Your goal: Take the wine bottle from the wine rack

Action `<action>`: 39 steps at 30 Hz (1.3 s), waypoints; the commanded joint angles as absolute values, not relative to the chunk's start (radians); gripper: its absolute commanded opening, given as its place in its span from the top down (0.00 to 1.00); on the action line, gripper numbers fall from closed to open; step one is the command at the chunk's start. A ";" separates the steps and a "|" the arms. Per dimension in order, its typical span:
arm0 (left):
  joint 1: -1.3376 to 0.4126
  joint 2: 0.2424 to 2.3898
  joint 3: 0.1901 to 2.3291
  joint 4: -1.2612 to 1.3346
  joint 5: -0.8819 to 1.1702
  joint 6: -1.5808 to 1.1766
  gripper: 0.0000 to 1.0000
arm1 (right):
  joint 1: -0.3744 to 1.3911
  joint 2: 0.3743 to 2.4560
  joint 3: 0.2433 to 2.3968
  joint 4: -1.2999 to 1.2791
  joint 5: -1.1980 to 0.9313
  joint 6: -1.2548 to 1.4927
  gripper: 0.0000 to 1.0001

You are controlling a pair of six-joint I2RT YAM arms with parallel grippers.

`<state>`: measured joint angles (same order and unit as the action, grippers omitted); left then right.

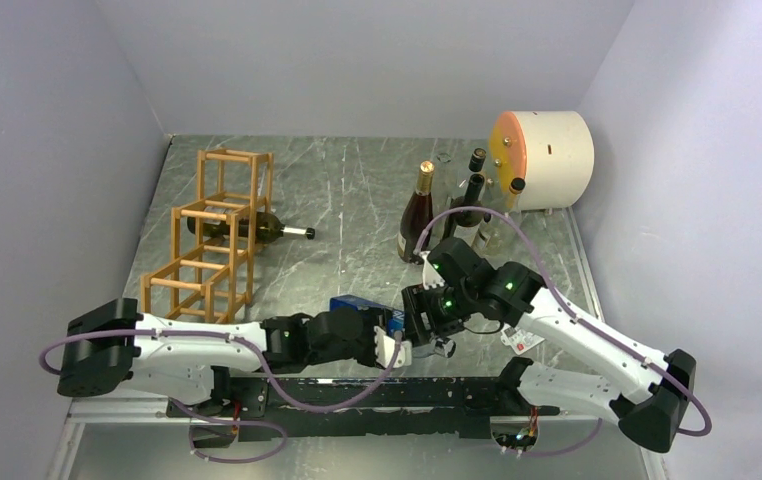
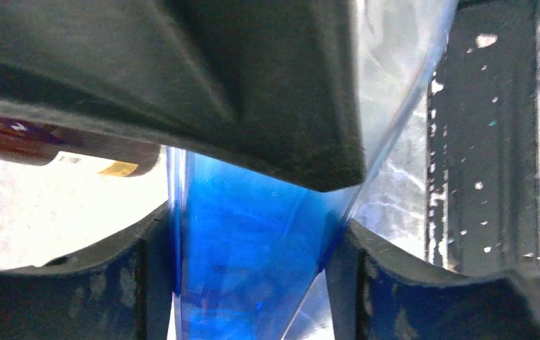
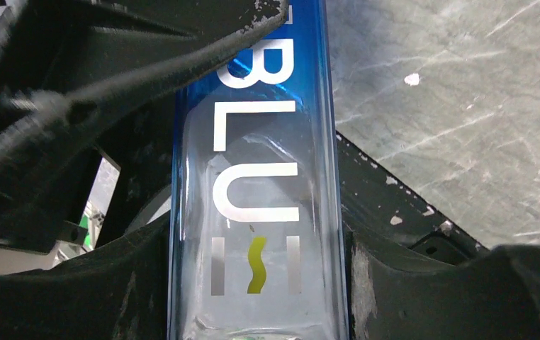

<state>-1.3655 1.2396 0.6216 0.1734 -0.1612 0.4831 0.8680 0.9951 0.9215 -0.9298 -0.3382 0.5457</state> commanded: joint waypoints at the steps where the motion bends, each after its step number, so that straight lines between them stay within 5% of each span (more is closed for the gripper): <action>1: -1.342 1.220 0.615 0.309 -0.270 0.261 0.77 | 0.873 0.940 0.994 -0.787 -0.324 0.535 0.73; 2: -1.342 1.216 0.609 0.309 -0.288 0.224 0.91 | 0.873 0.933 0.996 -0.778 -0.308 0.539 0.66; 6: -1.342 1.190 0.572 0.317 -0.368 0.040 0.93 | 0.873 0.925 0.996 -0.728 -0.247 0.563 0.28; 12: -1.341 1.077 0.487 0.343 -0.439 -0.167 0.93 | 0.871 0.909 0.983 -0.642 -0.191 0.607 0.03; 39: -1.342 1.019 0.550 0.286 -0.451 -0.249 0.93 | 0.872 0.889 0.809 -0.430 -0.017 0.704 0.04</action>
<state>-1.3422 1.0519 0.4965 0.1856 -0.4961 -0.2481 0.8661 0.8970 0.8204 -0.4919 -0.0792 0.6811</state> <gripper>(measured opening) 0.679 0.960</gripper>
